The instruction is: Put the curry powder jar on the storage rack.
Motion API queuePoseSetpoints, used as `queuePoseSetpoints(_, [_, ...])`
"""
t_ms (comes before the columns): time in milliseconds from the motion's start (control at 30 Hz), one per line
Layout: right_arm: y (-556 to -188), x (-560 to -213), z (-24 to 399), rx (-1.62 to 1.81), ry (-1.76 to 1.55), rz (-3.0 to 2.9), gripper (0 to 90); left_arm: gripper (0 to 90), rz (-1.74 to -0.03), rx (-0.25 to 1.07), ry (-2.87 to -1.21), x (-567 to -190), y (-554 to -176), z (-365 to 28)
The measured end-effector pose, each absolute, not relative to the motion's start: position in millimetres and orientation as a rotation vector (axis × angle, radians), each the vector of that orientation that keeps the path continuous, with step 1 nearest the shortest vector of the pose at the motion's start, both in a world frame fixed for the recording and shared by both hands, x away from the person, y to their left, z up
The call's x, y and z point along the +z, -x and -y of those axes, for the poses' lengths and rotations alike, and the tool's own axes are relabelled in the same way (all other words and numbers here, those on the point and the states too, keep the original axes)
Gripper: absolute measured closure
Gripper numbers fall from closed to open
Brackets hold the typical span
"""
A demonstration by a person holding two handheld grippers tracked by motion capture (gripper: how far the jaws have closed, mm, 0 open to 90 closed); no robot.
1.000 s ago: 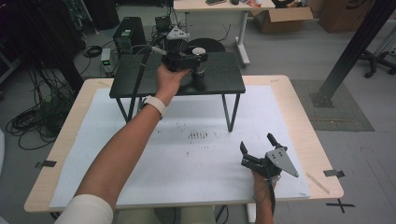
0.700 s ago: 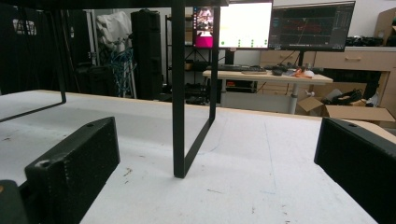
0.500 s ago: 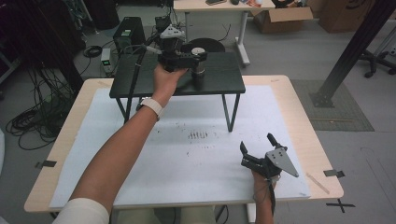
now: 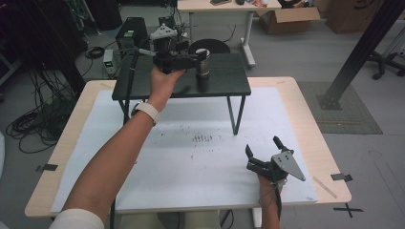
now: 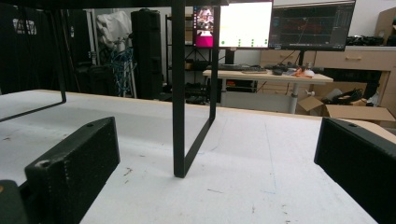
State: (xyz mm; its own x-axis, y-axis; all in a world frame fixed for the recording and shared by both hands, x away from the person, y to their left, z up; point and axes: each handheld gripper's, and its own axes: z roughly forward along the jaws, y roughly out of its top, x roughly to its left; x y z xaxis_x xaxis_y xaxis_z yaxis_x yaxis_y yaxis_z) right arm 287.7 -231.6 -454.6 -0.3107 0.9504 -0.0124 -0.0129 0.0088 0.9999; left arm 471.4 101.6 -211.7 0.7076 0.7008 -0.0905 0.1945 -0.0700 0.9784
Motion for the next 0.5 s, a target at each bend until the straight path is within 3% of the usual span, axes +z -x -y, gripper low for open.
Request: queuePoseSetpoints(500, [-287.7, -454.6, 231.4, 1.433, -1.028, -1.435, 0.0, 1.8, -0.703, 0.485, -1.571, -210.4, -449.9, -126.0])
